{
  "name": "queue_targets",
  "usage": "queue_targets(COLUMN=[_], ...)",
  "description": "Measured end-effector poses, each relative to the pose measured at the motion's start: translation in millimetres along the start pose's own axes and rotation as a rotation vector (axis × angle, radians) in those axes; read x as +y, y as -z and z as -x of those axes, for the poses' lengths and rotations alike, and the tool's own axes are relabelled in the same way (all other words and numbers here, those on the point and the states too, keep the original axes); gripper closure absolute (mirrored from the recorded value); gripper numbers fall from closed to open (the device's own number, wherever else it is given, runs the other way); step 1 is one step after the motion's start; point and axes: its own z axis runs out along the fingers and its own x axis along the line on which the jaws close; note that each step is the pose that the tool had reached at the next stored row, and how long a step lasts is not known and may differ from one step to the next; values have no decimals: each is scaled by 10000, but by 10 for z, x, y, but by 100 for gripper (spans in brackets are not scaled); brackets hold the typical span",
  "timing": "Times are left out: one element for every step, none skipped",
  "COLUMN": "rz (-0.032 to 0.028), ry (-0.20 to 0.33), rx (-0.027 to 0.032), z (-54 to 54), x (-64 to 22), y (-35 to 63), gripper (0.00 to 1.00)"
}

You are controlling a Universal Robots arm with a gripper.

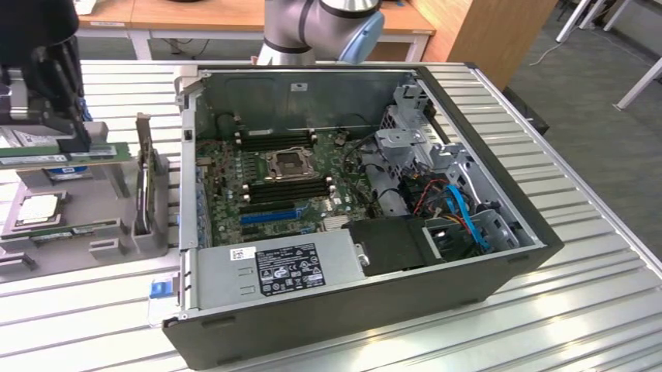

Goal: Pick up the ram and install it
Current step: 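Pick up the ram and move it above insertion slot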

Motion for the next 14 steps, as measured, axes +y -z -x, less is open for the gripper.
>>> queue_targets(rz=[9, 18, 28, 37, 46, 56, 66, 77, 86, 97, 102, 104, 104, 105], ry=[-2, -2, -1, -2, -2, -2, -1, -2, -3, -4, -3, -3, -2, -3], rx=[0, 0, 0, -1, -1, 0, 0, 1, 0, 1, 0, 0, 0, 0], z=[0, 1, 1, 1, 1, 1, 1, 1, 2, 2, 2, 2, 2, 2], x=[-27, -55, -83, -111, -138, -165, -196, -224, -253, -281, -307, -326, -335, -336], y=[2, 3, 5, 7, 8, 10, 12, 14, 16, 18, 19, 20, 21, 21], gripper=[88, 88, 88, 88, 88, 88, 88, 88, 88, 88, 88, 88, 88, 88])
